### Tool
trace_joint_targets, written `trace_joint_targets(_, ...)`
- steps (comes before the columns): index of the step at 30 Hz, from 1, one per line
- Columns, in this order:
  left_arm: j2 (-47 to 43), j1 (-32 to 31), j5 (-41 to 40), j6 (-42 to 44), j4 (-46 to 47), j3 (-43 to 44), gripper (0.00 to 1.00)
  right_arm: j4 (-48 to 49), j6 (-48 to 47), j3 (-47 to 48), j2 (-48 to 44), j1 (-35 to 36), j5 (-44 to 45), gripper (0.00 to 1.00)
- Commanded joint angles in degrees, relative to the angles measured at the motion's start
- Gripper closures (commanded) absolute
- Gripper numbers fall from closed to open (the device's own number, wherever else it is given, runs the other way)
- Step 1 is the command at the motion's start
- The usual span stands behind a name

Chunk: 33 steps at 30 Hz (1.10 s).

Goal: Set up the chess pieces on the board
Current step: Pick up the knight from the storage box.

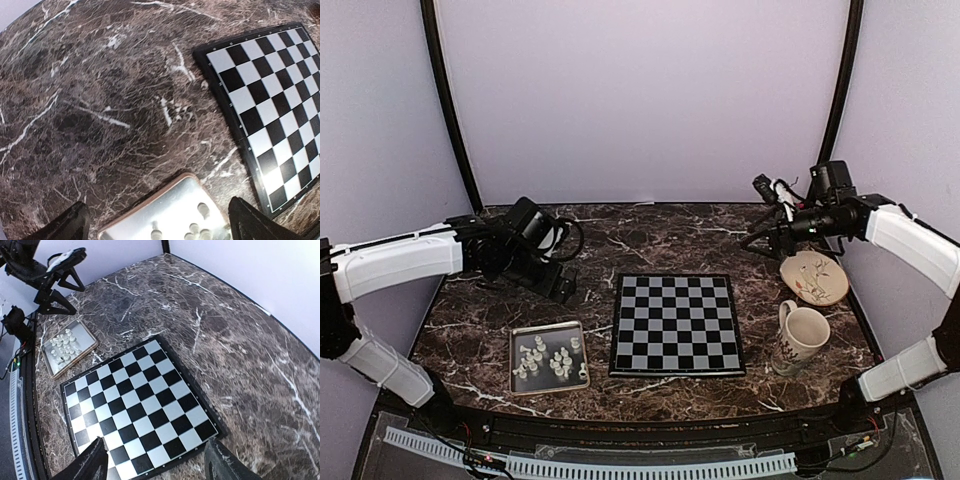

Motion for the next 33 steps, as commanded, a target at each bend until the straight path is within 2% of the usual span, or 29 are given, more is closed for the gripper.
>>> trace_joint_targets(1, -5.05, 2.48, -3.55, -2.41, 0.83, -5.7, 0.01, -2.97, -1.18, 6.5, 3.5, 10.08, 7.57, 0.34)
trace_joint_targets(3, -5.83, 3.64, -6.55, -3.33, 0.33, -7.19, 0.01, -2.69, -2.08, 8.29, 4.97, 14.51, 10.66, 0.34)
trace_joint_targets(5, -4.86, 4.77, -11.83, -8.44, -3.47, -8.02, 0.01, -1.53, -1.88, 9.68, 6.1, 17.77, 12.33, 0.34)
trace_joint_targets(9, 1.03, 5.68, -6.85, -4.21, -8.31, -5.51, 0.04, -2.78, -1.91, 13.05, 9.03, 21.39, 11.8, 0.34)
trace_joint_targets(12, 0.8, 5.68, -0.89, -2.69, -6.03, -7.24, 0.27, -2.77, -3.68, 11.41, 9.67, 21.83, 12.16, 0.37)
trace_joint_targets(14, -0.69, 5.68, 5.74, -1.13, -5.19, -8.0, 0.38, -2.49, -6.07, 8.62, 9.35, 21.87, 11.31, 0.4)
trace_joint_targets(16, -2.37, 5.13, 11.46, 0.49, -4.73, -8.52, 0.43, -1.59, -7.7, 5.67, 9.54, 21.87, 10.94, 0.43)
trace_joint_targets(18, -3.9, 2.98, 11.82, 1.15, -4.74, -9.28, 0.44, -0.97, -9.41, 3.22, 10.23, 21.83, 11.86, 0.48)
trace_joint_targets(24, -3.44, 0.21, 13.15, 1.25, -5.61, -10.0, 0.69, -3.06, -11.4, 4.55, 12.92, 21.86, 11.82, 0.58)
trace_joint_targets(28, -1.2, -2.14, 13.39, 1.95, -3.82, -10.1, 0.72, -2.79, -11.35, 4.85, 13.08, 21.85, 12.06, 0.61)
trace_joint_targets(33, 2.19, -2.8, 14.66, 6.53, -2.31, -9.88, 0.71, -0.33, -10.48, 2.44, 11.05, 21.91, 15.85, 0.61)
